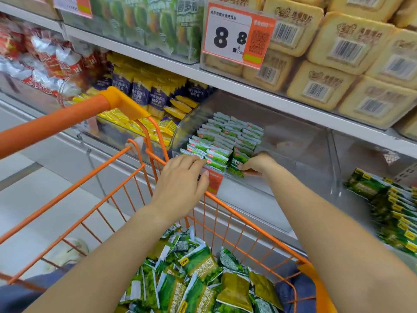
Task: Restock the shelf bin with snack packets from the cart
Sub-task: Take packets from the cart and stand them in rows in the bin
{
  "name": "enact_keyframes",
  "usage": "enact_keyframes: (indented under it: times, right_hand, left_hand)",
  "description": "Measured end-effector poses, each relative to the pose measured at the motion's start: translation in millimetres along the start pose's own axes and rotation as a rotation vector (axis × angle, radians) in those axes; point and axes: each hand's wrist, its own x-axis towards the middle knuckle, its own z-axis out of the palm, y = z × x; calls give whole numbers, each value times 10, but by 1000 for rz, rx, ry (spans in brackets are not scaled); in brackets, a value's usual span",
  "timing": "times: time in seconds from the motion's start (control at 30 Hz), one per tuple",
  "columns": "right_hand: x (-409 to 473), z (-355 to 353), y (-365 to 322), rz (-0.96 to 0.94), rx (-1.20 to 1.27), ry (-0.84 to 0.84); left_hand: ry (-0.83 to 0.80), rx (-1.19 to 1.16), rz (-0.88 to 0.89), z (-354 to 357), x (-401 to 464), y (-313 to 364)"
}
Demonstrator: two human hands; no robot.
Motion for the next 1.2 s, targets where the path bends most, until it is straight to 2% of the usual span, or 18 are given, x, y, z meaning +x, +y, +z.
enact_keyframes:
  times: [0.23, 0.47, 0.6, 0.67, 0.73, 0.77, 0.83, 0.9, 0.97, 1.07, 1.2]
  right_hand:
    - [-18, 103, -136, 46, 10, 78]
    - [11, 73, -36, 63, 186, -52]
    - [-269, -71, -30, -29, -64, -41]
    - [-495, -166, 18, -154, -328, 87]
    - [-756, -206, 115, -343, -484, 264]
    - [-897, -202, 159, -429, -479, 327]
    - [-1160, -120, 245, -584, -395, 386]
    - [-1329, -17, 289, -682, -348, 347]
    - [-1424, 113, 327, -747, -355, 284]
    - [-1457, 283, 398, -832, -456, 270]
    - [-1448, 324, 484, -921, -503, 309]
  left_hand:
    - [33, 0, 16, 21, 1, -28]
    - [63, -26, 26, 22, 29, -32]
    - [-16, -73, 53, -74, 47, -48]
    - [33, -142, 37, -219, 47, -25]
    - [99, -266, -36, -422, 43, 14]
    - [58, -317, -82, -511, 55, 29]
    - [-233, -232, -114, -572, 55, -7]
    - [-637, 11, -81, -479, -1, -36]
    - [-914, 265, -70, -261, -157, -74]
    - [-1033, 559, -51, 66, -412, -200]
    - [-947, 719, 36, 191, -476, -222]
